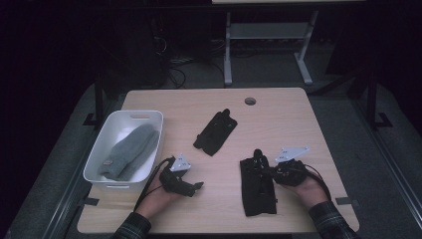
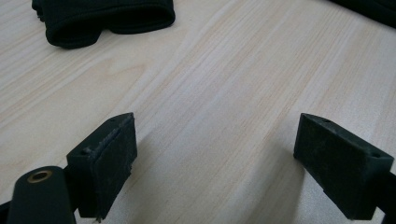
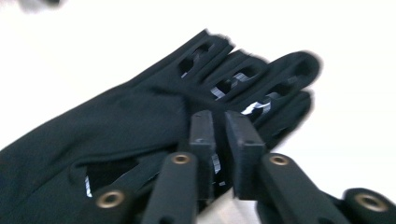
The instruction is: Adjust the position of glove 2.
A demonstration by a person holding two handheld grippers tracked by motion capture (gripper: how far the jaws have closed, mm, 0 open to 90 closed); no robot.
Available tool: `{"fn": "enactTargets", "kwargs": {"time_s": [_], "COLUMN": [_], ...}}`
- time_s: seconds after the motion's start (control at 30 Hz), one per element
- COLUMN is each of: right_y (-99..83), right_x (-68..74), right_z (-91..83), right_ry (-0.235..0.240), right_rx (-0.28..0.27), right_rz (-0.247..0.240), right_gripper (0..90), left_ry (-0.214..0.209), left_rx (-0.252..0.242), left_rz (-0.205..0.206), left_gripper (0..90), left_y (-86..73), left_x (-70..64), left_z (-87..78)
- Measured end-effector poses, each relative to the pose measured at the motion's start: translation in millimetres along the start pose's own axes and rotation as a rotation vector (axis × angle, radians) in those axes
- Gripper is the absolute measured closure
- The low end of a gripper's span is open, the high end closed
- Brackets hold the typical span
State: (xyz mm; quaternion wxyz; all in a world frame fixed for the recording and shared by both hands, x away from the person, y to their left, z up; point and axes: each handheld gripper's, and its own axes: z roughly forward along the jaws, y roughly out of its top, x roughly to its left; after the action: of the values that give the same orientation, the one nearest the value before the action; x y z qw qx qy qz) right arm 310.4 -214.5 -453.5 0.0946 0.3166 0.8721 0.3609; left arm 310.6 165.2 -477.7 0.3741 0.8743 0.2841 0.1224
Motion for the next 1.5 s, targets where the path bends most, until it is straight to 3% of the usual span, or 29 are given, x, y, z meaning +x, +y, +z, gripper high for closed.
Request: {"fn": "enactTargets", "kwargs": {"time_s": [0.07,0.3,0.6,0.87,1.1,1.27,1.43,1.5], "right_y": [-1.2,-17.5,-36.6,-43.2,-47.5,-47.5,-47.6,-47.7], "right_x": [-4.1,-25.1,-52.5,-62.2,-64.4,-64.2,-64.3,-64.3], "right_z": [-4.3,-10.8,-13.4,-11.5,-9.6,-9.5,-9.6,-9.5], "right_ry": [-0.042,-0.153,-0.259,-0.297,-0.278,-0.279,-0.279,-0.28], "right_rx": [-0.029,-0.042,-0.039,-0.027,-0.054,-0.056,-0.054,-0.054], "right_rz": [0.011,0.084,0.182,0.214,0.23,0.232,0.229,0.228], "right_gripper": [70.4,39.4,19.1,13.6,9.7,9.7,9.7,9.7], "left_ry": [0.0,0.001,0.004,0.004,0.0,-0.001,0.015,0.016], "left_rx": [0.0,0.0,0.0,-0.001,0.015,0.046,0.026,0.02], "left_rz": [0.0,0.0,-0.005,-0.005,0.001,-0.027,-0.069,-0.074], "left_gripper": [12.3,12.2,12.4,12.4,12.4,13.0,14.5,19.4], "left_y": [0.0,0.0,0.0,0.0,2.3,10.0,24.2,29.8], "left_x": [0.0,0.0,0.0,0.0,1.2,2.4,6.8,8.8], "left_z": [0.0,0.0,0.0,0.0,0.2,1.2,2.0,3.3]}}
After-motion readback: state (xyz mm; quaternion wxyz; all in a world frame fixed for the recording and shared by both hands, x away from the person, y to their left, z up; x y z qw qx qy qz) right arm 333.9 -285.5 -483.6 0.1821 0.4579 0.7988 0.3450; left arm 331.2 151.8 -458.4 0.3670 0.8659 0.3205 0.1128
